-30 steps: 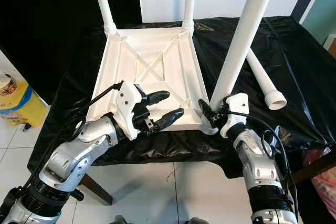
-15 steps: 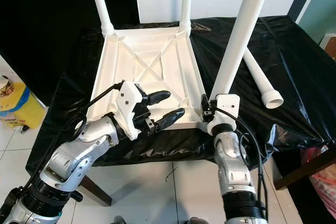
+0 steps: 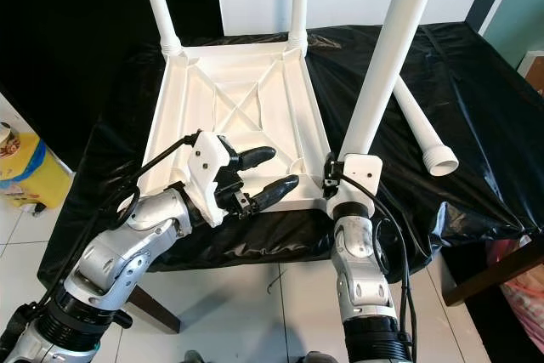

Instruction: Building children table

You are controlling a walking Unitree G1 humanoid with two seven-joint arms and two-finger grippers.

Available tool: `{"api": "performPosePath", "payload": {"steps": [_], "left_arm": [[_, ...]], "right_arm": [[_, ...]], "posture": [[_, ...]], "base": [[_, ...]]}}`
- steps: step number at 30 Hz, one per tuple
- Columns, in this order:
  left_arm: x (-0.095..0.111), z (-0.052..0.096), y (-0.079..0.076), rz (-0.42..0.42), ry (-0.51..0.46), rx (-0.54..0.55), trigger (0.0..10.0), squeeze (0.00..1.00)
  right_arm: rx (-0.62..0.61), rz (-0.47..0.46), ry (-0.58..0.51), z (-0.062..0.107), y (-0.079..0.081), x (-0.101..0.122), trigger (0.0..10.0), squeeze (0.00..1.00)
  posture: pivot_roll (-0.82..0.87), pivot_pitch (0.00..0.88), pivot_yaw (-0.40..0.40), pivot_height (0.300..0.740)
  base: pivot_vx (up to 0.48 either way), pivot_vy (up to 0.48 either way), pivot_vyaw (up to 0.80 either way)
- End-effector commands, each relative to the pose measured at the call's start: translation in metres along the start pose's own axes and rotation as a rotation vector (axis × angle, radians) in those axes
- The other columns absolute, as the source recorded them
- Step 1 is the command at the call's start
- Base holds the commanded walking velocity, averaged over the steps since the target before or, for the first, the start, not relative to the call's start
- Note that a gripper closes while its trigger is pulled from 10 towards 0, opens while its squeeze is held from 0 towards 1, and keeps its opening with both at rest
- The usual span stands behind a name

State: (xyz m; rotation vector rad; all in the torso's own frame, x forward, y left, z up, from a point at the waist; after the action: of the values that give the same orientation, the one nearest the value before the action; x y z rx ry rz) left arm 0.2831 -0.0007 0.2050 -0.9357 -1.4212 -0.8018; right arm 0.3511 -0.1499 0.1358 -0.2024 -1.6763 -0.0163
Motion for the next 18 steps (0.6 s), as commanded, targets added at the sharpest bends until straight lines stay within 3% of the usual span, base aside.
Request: {"api": "performPosePath", "payload": {"steps": [1, 11, 14, 15, 18], "left_arm": [[0.000, 0.000, -0.011, -0.016, 0.012, -0.094, 10.0, 0.00], [-0.001, 0.000, -0.012, -0.016, 0.014, -0.099, 10.0, 0.00], [-0.002, -0.001, -0.013, -0.013, 0.013, -0.101, 10.0, 0.00], [-0.003, -0.001, -0.014, -0.011, 0.015, -0.102, 10.0, 0.00], [-0.003, 0.000, -0.014, -0.010, 0.016, -0.102, 10.0, 0.00]], "right_arm": [[0.018, -0.029, 0.060, 0.007, 0.010, -0.015, 10.0, 1.00], [0.037, -0.034, -0.025, 0.005, 0.006, 0.002, 10.0, 1.00], [0.145, 0.000, -0.070, 0.002, -0.006, 0.008, 10.0, 0.93], [0.188, 0.003, -0.071, 0.001, -0.008, 0.008, 10.0, 0.00], [0.214, 0.002, -0.070, 0.001, -0.009, 0.008, 10.0, 0.00]], "posture": [[-0.04, 0.051, 0.020, 0.740], [-0.04, 0.043, 0.017, 0.740], [-0.05, 0.040, 0.011, 0.740], [-0.05, 0.042, 0.010, 0.740], [-0.05, 0.042, 0.010, 0.740]], "base": [[0.000, 0.000, 0.00], [0.000, 0.000, 0.00], [0.000, 0.000, 0.00], [0.000, 0.000, 0.00], [0.000, 0.000, 0.00]]}}
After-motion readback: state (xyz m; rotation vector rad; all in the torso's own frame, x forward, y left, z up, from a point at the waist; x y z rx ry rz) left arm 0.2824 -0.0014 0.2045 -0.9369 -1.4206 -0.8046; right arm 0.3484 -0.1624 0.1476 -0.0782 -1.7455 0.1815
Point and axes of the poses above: a point about 5 cm out from each wrist's last joint towards the gripper, its own z axis pointing back from the gripper into the wrist, its own x axis along the axis of the wrist's last joint, y = z × x, the point moved 6 cm from there along -z, pointing out of the wrist towards the gripper, and after that the axes turned 11 degrees about z, right-handed, at the moved point
